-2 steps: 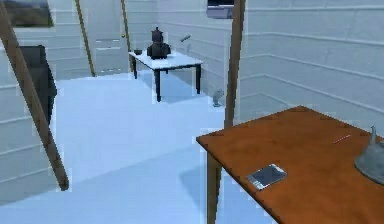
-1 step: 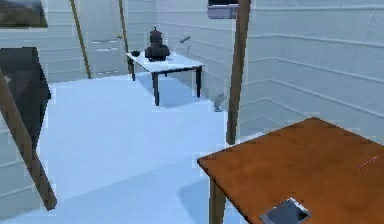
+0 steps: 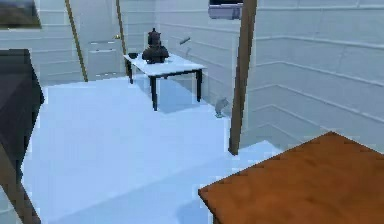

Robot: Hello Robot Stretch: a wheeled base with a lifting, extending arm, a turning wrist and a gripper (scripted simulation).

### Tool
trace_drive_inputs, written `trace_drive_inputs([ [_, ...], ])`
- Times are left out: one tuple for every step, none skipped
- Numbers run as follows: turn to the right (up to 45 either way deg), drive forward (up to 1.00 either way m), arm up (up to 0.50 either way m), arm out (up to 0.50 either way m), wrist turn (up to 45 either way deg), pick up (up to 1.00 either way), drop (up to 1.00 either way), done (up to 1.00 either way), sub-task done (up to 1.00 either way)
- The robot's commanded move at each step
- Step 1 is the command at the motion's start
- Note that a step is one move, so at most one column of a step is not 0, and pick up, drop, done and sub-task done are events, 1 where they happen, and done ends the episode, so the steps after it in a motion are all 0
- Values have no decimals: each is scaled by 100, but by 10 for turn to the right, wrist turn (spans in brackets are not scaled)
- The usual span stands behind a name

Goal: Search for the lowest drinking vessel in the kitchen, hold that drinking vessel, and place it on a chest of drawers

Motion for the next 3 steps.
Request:
trace_drive_inputs([
  [450,0,0,0,0,0,0,0,0],
  [450,0,0,0,0,0,0,0,0],
  [450,0,0,0,0,0,0,0,0],
])
